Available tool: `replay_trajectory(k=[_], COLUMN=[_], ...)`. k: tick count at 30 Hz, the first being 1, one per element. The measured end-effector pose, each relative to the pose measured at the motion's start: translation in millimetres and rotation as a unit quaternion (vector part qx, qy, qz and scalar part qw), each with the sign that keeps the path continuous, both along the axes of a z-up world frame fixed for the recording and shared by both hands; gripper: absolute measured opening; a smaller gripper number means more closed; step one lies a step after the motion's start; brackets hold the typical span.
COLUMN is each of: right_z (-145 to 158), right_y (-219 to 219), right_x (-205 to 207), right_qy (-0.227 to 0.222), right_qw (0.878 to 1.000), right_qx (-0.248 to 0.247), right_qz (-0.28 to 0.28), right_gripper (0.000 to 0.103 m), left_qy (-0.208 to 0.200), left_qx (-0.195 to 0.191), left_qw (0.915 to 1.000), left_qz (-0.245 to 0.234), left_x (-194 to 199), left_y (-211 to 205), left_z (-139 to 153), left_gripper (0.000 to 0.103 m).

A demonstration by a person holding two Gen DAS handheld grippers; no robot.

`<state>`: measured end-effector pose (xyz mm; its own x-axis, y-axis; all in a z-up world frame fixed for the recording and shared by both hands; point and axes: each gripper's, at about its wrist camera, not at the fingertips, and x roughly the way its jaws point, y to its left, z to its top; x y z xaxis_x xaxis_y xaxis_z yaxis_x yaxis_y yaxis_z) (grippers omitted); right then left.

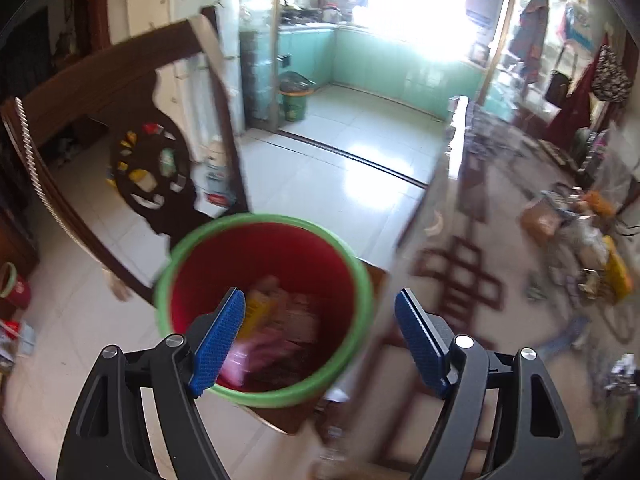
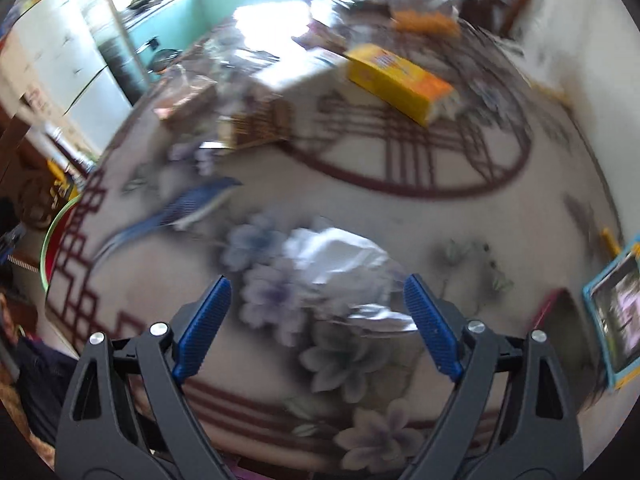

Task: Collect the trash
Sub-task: 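Grasp the brown cigarette pack with the left tool while the right tool grasps crumpled foil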

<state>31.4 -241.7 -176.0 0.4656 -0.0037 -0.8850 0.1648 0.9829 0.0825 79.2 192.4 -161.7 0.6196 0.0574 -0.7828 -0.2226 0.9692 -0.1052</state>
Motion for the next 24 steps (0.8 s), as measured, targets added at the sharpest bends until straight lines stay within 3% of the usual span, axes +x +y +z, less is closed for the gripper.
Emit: replay_trajectory(k=[4,8,11,12,15,19,24], right_z=[-10,-20,-23,-22,-21,-10,-11], right_y=[-13,-14,-10,-11,-18,-33,-61], right_x=[7,13,15,15,13,9,5], right_qy=[0.005,0.01,0.01,0.008,-0.006,-0.049,-0.071], right_qw=[0.999,0.999,0.998,0.998,0.997,0.992,0.979], right_qx=[0.038,0.043,0.054,0.056,0.079,0.106,0.168], right_qz=[-0.011,-0.007,-0.001,-0.002,-0.012,-0.043,-0.092], right_gripper=[0.086,0.086,0.072,0.058,0.052,0.052,0.052], left_qy=[0.004,-0.003,0.004,0.009,0.027,0.041,0.069], left_qx=[-0.015,-0.032,-0.053,-0.054,-0.028,0.005,0.07], left_qw=[0.9969,0.9883,0.9794,0.976,0.9638,0.9454,0.9113], left_qz=[-0.077,-0.149,-0.195,-0.211,-0.264,-0.323,-0.4], left_x=[4,13,23,27,41,57,81], left_y=[-57,-106,-141,-154,-201,-248,-310], left_z=[8,25,31,30,27,20,4], left_gripper=[0.074,0.074,0.076,0.078,0.078,0.078,0.078])
